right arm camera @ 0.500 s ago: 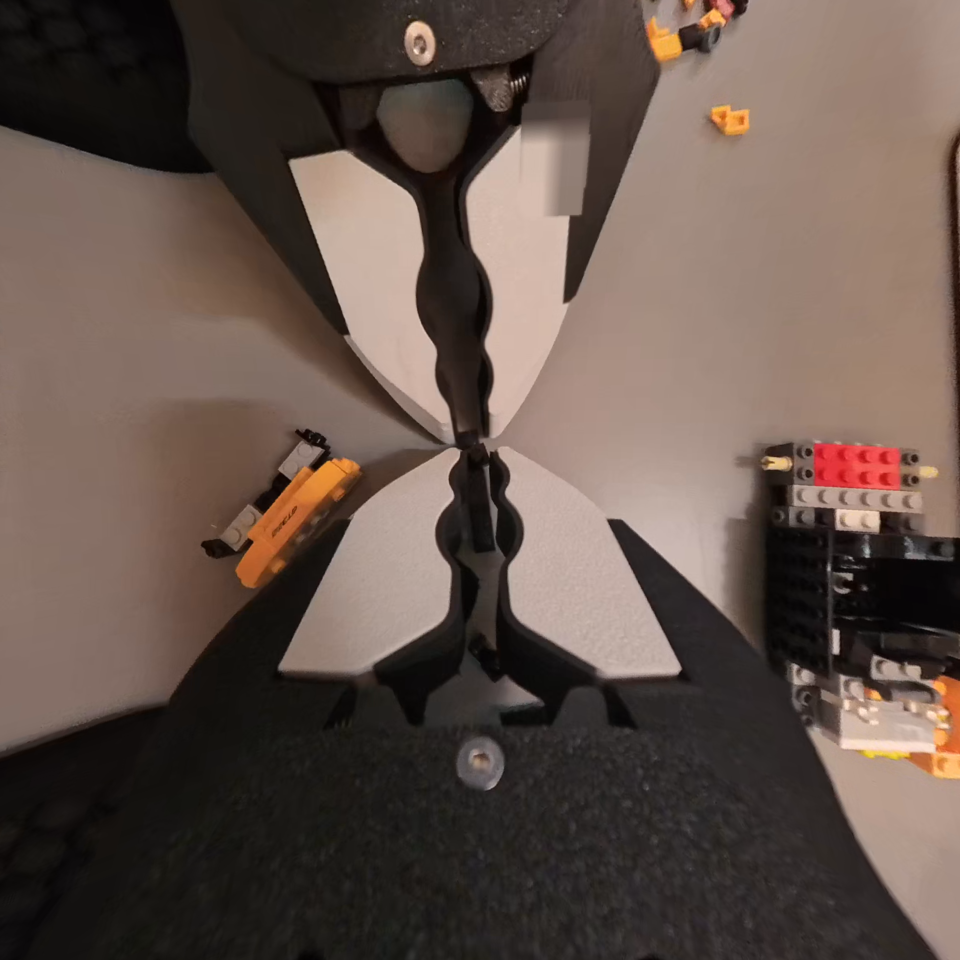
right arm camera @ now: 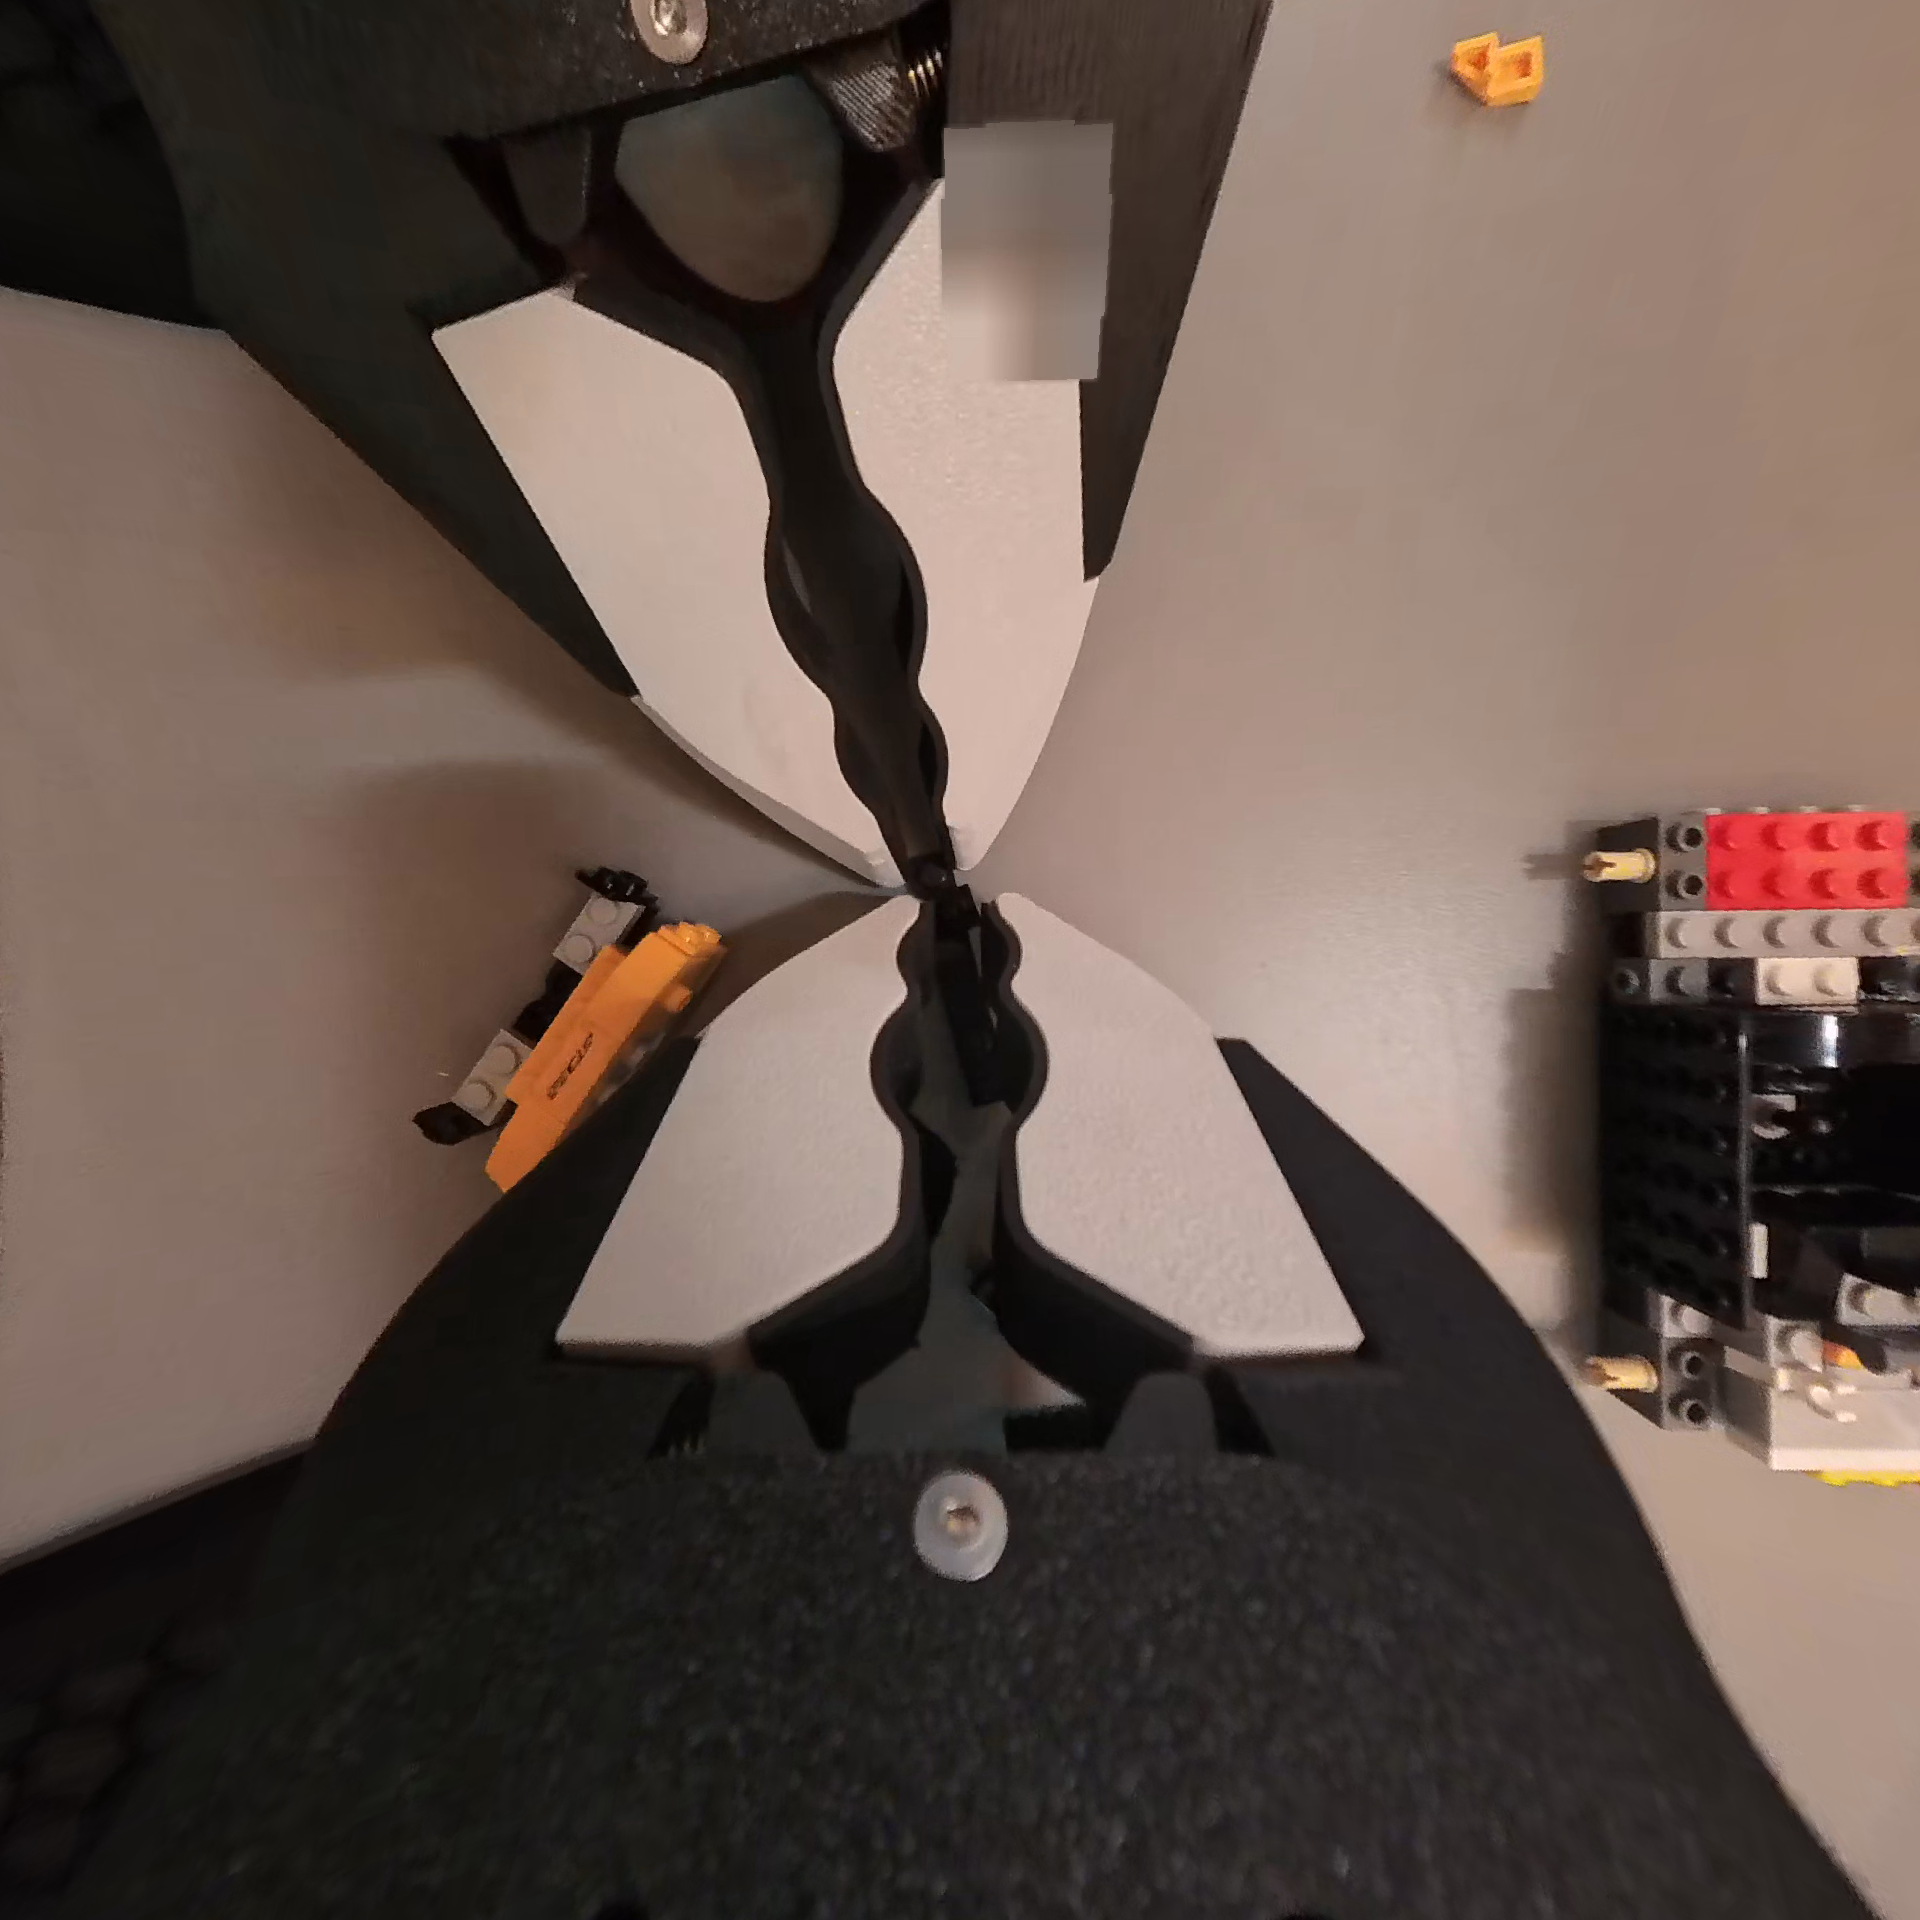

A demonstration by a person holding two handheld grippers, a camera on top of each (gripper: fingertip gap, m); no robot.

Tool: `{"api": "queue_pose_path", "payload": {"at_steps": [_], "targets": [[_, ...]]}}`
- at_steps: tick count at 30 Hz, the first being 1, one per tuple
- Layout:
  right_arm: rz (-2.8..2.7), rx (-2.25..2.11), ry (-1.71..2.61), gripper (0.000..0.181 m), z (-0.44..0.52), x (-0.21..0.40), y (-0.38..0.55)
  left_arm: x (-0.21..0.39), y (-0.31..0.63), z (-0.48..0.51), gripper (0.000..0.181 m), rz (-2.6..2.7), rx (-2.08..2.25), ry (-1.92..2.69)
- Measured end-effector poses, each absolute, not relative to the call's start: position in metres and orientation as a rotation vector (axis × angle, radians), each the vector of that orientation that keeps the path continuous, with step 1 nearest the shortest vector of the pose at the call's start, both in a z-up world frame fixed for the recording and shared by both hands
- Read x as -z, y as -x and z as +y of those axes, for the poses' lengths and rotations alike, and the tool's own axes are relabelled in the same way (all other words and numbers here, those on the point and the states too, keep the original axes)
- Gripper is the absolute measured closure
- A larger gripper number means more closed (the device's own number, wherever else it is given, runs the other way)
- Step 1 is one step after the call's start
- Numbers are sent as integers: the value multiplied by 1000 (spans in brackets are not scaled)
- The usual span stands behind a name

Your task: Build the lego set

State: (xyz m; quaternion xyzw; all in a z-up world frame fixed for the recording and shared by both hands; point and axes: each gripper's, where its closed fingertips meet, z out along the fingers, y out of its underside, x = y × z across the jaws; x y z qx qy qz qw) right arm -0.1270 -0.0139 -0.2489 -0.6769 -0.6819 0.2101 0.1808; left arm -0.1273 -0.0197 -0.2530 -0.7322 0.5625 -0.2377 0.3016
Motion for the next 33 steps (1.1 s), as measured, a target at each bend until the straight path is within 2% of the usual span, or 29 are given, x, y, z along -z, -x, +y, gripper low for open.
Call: {"api": "queue_pose_path", "payload": {"at_steps": [14, 33], "targets": [[-1959, -624, 1980, 174, -16, 251, 124, 253, 127, -20, 175, 1491, 636, 1946], [-1969, -698, 1981, 162, -15, 252, 127, 253, 127, -21, 175, 1507, 628, 1927]]}}
